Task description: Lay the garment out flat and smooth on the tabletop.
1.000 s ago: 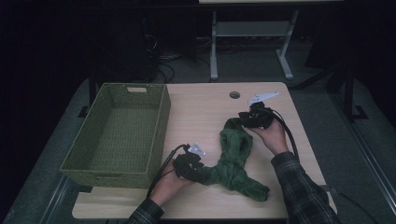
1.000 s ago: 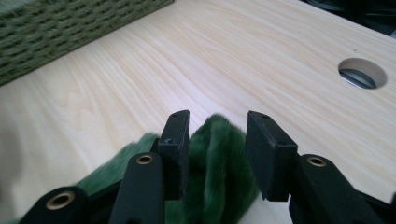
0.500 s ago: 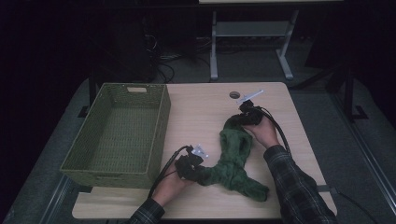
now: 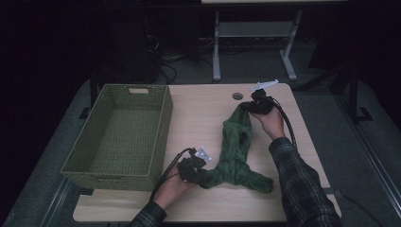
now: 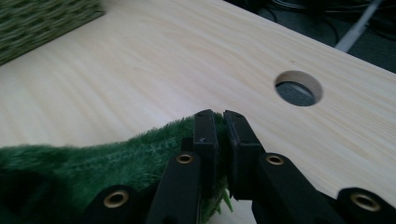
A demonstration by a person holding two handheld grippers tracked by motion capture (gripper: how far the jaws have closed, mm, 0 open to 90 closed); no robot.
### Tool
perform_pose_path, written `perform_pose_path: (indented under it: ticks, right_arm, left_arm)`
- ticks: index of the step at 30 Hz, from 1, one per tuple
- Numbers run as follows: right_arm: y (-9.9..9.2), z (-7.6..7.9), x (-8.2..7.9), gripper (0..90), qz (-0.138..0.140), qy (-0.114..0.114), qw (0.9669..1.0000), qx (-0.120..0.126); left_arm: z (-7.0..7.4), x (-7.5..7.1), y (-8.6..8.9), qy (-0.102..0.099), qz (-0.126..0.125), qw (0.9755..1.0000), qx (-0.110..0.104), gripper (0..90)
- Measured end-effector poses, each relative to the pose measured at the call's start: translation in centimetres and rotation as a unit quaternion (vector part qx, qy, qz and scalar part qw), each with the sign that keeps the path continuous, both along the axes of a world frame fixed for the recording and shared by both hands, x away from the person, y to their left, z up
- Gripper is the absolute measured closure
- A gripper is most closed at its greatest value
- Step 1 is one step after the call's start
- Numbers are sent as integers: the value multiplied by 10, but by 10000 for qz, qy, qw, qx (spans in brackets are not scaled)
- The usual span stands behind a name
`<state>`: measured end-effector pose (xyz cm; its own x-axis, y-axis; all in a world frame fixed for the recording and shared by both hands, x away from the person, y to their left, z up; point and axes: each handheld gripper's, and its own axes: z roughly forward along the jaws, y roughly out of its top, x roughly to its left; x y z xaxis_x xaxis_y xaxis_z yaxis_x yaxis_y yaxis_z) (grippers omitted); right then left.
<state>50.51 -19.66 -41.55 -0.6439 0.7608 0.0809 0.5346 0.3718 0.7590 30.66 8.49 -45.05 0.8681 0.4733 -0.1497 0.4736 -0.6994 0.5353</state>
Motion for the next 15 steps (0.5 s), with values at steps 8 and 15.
perform_pose_path:
  ticks: [8, 15]
  right_arm:
    - [-4, -28, 12, 687, -251, 373, 9990, 27]
    - [-12, -1, 0, 534, -229, 102, 9996, 144]
  left_arm:
    - [0, 1, 0, -27, 76, 10000, -53, 672]
    - [1, 3, 3, -13, 127, 9998, -126, 599]
